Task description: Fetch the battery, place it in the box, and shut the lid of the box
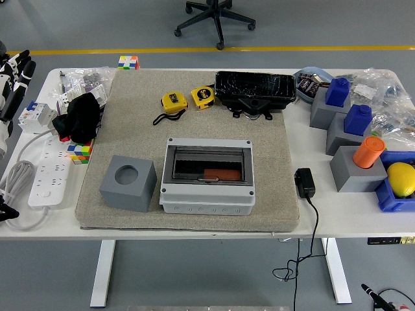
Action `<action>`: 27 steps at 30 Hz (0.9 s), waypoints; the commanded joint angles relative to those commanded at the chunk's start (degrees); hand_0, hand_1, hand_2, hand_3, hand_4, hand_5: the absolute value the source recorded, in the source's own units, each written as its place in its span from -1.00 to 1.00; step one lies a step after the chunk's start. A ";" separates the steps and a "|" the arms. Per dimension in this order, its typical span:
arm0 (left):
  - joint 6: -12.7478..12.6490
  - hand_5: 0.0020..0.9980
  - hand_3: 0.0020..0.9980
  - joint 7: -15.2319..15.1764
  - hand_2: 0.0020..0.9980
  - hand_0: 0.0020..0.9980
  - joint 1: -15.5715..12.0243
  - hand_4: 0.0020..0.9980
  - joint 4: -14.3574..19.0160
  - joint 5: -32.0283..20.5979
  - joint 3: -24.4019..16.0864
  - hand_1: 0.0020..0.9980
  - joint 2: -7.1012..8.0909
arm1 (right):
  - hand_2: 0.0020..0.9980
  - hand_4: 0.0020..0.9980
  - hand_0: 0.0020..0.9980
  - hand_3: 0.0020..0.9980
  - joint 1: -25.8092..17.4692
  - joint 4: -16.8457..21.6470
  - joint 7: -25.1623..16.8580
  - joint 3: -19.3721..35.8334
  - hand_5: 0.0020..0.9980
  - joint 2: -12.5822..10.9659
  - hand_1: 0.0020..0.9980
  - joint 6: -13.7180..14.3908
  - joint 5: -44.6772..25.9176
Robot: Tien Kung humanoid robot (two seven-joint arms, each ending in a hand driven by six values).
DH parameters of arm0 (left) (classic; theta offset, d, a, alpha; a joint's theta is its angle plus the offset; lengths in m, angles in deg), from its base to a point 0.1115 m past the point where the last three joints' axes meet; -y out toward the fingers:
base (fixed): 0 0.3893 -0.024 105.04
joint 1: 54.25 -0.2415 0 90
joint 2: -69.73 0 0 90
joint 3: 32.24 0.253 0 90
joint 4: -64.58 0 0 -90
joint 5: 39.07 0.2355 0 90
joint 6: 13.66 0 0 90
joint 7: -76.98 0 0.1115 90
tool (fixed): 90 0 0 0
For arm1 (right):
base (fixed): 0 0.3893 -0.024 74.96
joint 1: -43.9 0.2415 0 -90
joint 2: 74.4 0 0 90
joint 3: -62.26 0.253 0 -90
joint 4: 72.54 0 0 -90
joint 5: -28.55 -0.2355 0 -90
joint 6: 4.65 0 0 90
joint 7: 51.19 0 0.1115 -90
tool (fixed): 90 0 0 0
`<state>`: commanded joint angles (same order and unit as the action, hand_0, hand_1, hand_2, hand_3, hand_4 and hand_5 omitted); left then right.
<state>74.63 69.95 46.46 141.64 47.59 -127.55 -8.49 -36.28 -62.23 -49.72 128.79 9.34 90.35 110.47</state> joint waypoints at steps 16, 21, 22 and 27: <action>-1.00 1.00 0.78 -0.35 0.80 0.80 -0.18 1.00 -0.16 -0.95 0.49 0.77 -0.47 | 0.53 1.00 0.69 0.63 0.05 0.00 -0.02 0.00 1.00 0.00 0.56 0.03 -0.11; -1.25 1.00 0.77 -0.43 0.80 0.79 -0.17 1.00 -0.08 -0.92 0.73 0.76 -0.48 | 0.53 1.00 0.69 0.63 0.07 0.00 -0.03 -0.11 1.00 0.03 0.56 0.05 -0.28; -1.37 1.00 0.77 -0.51 0.80 0.79 -0.15 1.00 -0.08 -0.94 0.74 0.76 -0.51 | 0.53 1.00 0.69 0.63 0.08 0.00 -0.03 -0.08 1.00 0.04 0.56 0.05 -0.29; -1.61 1.00 0.77 -0.63 0.79 0.78 -0.21 1.00 -0.13 -0.98 0.74 0.74 -0.60 | 0.52 1.00 0.69 0.63 0.03 0.00 0.05 0.18 1.00 0.04 0.56 0.08 -0.11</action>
<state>73.02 69.31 46.25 141.51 46.60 -126.82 -9.09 -36.26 -62.23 -49.67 128.98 9.37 90.43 110.37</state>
